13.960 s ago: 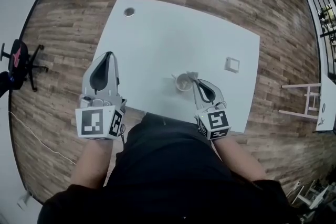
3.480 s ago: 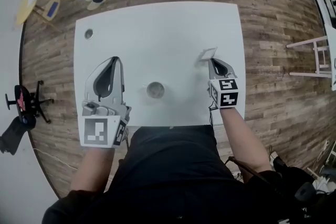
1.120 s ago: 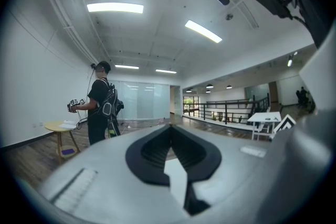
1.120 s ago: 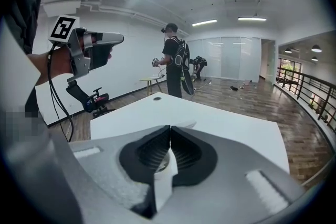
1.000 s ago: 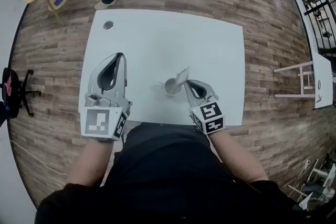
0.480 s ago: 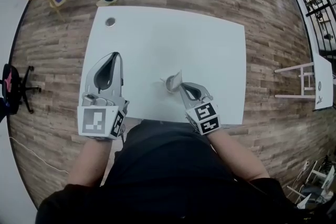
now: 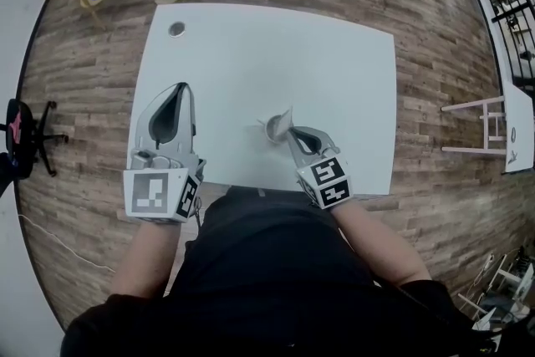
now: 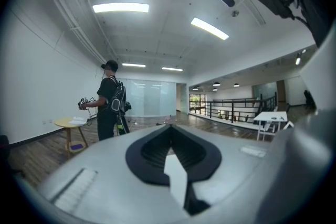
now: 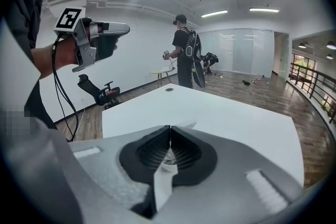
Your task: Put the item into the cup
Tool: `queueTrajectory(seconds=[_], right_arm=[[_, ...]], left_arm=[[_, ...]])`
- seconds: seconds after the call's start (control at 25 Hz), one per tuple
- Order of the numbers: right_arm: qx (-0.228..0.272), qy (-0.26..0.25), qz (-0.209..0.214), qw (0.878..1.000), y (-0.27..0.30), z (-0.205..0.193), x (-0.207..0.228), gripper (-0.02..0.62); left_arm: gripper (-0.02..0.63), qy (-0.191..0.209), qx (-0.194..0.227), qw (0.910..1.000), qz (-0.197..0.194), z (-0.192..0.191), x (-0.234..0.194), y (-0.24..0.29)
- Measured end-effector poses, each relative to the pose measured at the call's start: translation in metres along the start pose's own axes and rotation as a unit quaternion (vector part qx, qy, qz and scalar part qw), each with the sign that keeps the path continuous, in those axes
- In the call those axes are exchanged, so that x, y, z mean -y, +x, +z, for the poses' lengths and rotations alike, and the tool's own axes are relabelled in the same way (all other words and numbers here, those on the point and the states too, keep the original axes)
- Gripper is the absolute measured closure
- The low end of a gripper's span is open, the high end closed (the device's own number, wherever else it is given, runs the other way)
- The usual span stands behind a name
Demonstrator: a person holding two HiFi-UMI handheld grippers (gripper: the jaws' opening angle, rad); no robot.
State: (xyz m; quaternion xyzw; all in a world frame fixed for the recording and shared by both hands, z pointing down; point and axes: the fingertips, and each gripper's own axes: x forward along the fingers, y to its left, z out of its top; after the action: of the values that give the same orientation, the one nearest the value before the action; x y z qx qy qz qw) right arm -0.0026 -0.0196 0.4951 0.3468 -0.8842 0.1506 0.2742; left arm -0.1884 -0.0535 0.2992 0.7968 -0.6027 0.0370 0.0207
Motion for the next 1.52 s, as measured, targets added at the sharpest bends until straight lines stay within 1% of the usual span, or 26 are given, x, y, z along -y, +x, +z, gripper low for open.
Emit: queueTrajectory(seconds=[0.28, 0.72, 1.24, 1.52], right_arm=[[-0.004, -0.009, 0.005, 1.000, 0.003, -0.007, -0.003, 0.589], [-0.019, -0.002, 0.003, 1.000, 0.009, -0.014, -0.002, 0.589], [-0.036, 0.011, -0.009, 0.999, 0.013, -0.023, 0.003, 0.589], [-0.042, 0.017, -0.013, 0.999, 0.015, -0.025, 0.004, 0.589]], left_arm=[[0.600, 0.001, -0.006, 1.0000, 0.007, -0.003, 0.001, -0.005], [0.600, -0.004, -0.018, 0.9998, 0.011, -0.008, -0.006, -0.008], [0.600, -0.014, -0.029, 0.9995, 0.003, -0.018, -0.010, -0.001], [0.600, -0.014, -0.029, 0.9995, -0.004, -0.018, -0.009, 0.004]])
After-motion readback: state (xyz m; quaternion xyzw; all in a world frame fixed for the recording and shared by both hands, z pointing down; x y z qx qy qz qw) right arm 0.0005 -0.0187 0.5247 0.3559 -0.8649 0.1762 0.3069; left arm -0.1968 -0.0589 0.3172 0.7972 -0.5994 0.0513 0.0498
